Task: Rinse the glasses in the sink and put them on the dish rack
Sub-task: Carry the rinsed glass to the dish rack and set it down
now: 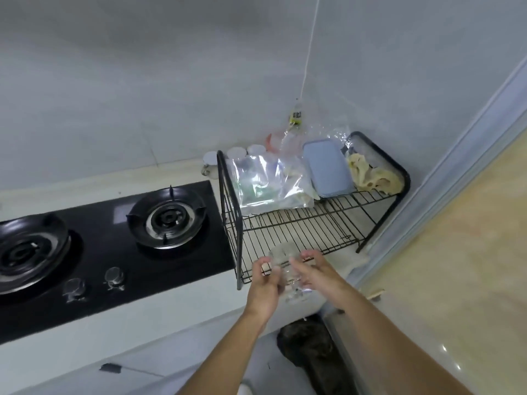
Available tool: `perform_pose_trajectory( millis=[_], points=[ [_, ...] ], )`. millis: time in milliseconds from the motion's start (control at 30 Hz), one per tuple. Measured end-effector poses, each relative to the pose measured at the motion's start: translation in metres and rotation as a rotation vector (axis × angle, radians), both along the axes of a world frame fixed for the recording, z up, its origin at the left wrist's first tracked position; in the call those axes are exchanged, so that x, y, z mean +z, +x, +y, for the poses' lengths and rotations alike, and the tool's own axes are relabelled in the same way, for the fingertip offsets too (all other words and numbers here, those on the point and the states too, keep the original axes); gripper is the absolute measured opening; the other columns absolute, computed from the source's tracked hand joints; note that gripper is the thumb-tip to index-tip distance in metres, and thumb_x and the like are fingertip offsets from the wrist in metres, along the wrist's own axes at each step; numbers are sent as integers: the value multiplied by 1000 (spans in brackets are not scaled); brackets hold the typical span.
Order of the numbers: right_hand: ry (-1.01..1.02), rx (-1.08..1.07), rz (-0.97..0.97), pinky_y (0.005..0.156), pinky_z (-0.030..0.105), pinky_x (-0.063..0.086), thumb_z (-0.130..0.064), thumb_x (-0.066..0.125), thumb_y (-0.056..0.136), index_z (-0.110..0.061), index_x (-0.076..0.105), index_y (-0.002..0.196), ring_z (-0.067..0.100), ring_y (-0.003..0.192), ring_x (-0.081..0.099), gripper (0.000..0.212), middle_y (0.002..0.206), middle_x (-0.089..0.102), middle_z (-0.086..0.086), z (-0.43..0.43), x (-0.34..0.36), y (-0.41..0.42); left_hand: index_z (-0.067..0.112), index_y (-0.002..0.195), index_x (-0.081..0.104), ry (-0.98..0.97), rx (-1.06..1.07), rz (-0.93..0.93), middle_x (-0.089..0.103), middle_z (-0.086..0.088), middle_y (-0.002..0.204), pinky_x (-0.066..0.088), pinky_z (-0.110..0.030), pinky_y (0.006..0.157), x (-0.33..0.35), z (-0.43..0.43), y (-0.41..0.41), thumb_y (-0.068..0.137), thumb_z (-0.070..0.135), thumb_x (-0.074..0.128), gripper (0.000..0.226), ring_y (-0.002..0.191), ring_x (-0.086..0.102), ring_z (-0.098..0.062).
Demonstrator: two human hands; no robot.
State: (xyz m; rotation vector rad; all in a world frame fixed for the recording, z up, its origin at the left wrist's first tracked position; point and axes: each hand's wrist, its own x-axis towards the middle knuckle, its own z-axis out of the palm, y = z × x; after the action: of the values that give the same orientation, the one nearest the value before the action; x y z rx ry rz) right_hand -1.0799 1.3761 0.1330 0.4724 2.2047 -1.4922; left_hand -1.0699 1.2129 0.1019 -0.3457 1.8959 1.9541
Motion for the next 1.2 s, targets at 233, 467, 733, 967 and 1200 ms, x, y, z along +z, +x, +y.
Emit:
perform_pose_trajectory(
  millis=[233,467,733,967,1200],
  points=[
    [6,80,-71,88,47,62,-35,47,108,-20,57,118,24,83,73,21,105,70,12,10,-5,-54,31,136,52,-44,126,-80,66,5,124,57,-13,74,-5,8,-23,97,-20,36,66,104,73,-22],
    [130,444,-24,84,33,62,0,64,90,-18,64,125,20,101,69,39,124,66,5,33,-19,-86,15,135,58,-143,281,-20,56,3,126,54,-12,68,-21,29,-30,97,-19,51,52,87,61,-16],
    [178,588,215,77,23,50,-20,80,86,-32,70,109,2,90,69,28,93,74,-14,41,-27,-90,11,139,60,-342,354,207,54,-5,132,39,-35,119,-21,50,-42,109,4,48,33,123,55,-26],
    [214,586,156,70,24,47,-34,67,97,-21,70,112,13,90,67,20,98,74,-6,16,-43,-102,26,123,55,-417,322,46,58,-7,121,50,-22,83,-26,48,-55,107,1,44,32,98,58,-14],
    [243,500,86,65,28,44,-46,65,96,-15,69,102,18,90,66,33,93,71,-2,-13,-55,-117,14,162,29,-529,387,-85,41,-12,155,34,-33,117,-17,40,-72,111,21,44,53,143,46,-28]
  ],
)
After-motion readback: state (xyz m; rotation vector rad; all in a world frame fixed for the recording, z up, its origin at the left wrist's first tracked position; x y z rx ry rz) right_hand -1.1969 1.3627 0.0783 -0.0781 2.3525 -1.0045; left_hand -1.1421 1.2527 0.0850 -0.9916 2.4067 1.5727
